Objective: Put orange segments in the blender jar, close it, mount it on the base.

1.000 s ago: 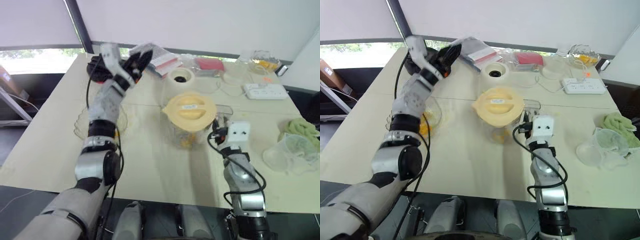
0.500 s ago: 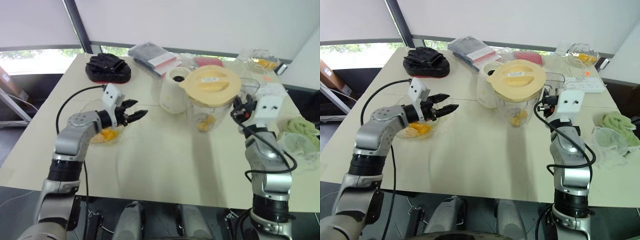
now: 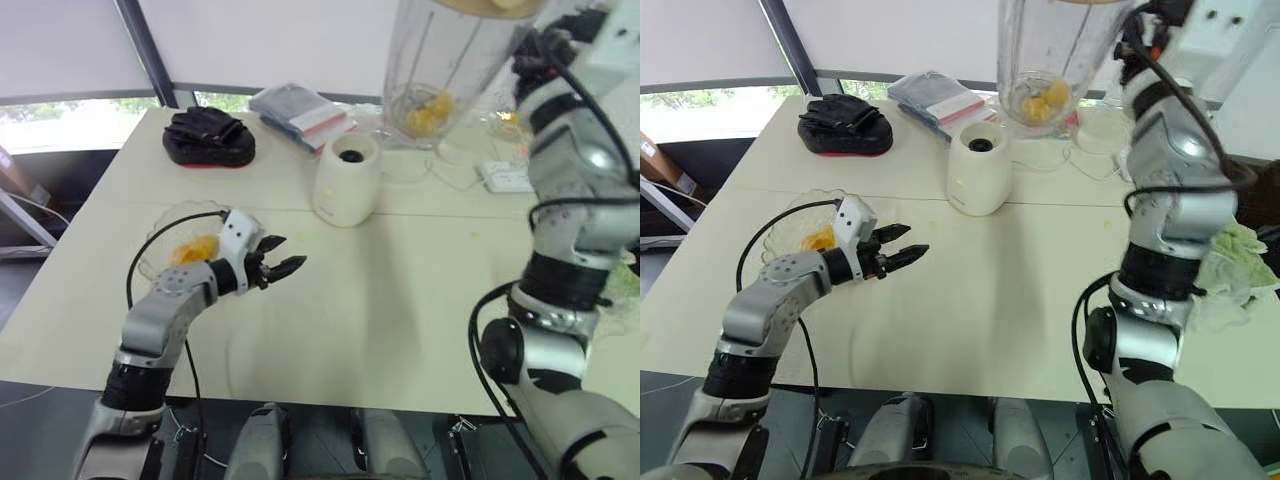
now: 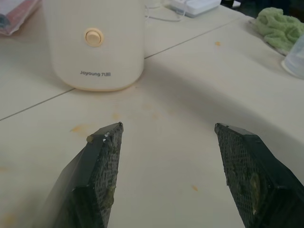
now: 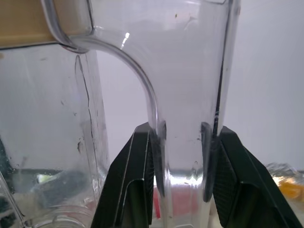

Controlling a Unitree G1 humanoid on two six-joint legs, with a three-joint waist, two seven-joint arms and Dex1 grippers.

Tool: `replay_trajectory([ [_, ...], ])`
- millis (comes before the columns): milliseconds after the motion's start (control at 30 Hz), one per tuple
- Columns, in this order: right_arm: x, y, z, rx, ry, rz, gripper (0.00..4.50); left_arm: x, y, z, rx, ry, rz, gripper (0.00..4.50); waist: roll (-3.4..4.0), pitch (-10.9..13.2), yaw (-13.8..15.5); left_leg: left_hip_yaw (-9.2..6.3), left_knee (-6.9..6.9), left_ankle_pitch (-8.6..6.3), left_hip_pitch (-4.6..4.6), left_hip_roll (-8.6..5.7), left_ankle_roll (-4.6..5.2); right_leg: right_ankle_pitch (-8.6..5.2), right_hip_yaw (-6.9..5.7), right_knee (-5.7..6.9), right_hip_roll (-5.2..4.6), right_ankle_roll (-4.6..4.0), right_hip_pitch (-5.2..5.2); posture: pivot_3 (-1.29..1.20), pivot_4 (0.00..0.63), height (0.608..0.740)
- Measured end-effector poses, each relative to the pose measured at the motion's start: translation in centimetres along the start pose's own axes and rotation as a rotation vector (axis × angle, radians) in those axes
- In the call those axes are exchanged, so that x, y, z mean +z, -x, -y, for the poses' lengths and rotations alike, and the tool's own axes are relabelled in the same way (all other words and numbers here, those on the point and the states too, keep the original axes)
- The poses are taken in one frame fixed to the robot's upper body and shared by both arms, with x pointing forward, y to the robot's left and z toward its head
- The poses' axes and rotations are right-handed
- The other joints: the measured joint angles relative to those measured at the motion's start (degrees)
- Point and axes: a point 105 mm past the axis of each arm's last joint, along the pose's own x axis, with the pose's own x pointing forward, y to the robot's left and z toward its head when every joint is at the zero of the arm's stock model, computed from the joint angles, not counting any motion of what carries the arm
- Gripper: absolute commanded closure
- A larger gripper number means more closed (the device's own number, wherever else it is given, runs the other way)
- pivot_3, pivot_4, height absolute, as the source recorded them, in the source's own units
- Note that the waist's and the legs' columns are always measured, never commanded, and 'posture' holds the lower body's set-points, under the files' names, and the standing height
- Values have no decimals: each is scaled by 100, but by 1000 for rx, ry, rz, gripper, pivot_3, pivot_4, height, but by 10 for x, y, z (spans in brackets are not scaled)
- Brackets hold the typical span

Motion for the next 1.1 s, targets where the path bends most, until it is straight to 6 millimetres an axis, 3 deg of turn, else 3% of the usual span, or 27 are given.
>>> replay_trajectory([
  [233,-57,-25,-24,38,-34,-98,3016,-2,11,7,64,4,5,1303,1,2,-75,2,-13,0,-6,1,0,2,3,-20,-11,3,-1,0,150,740],
  [367,-75,-35,-31,41,-45,-125,3016,-7,17,12,97,22,-6,1303,1,2,-72,1,-51,6,-5,0,-10,2,3,-30,-13,3,-12,0,150,740],
  [767,-88,-47,-60,94,-65,-130,3016,-9,29,13,166,29,-9,1303,2,2,-86,4,-85,10,-4,2,-18,2,2,-41,-16,1,-24,0,150,740],
  [1100,-93,-48,-67,109,-14,-137,3016,-11,32,12,186,29,-17,1303,2,2,-83,4,-85,12,-4,1,-22,3,2,-41,-17,-1,-24,0,150,740],
])
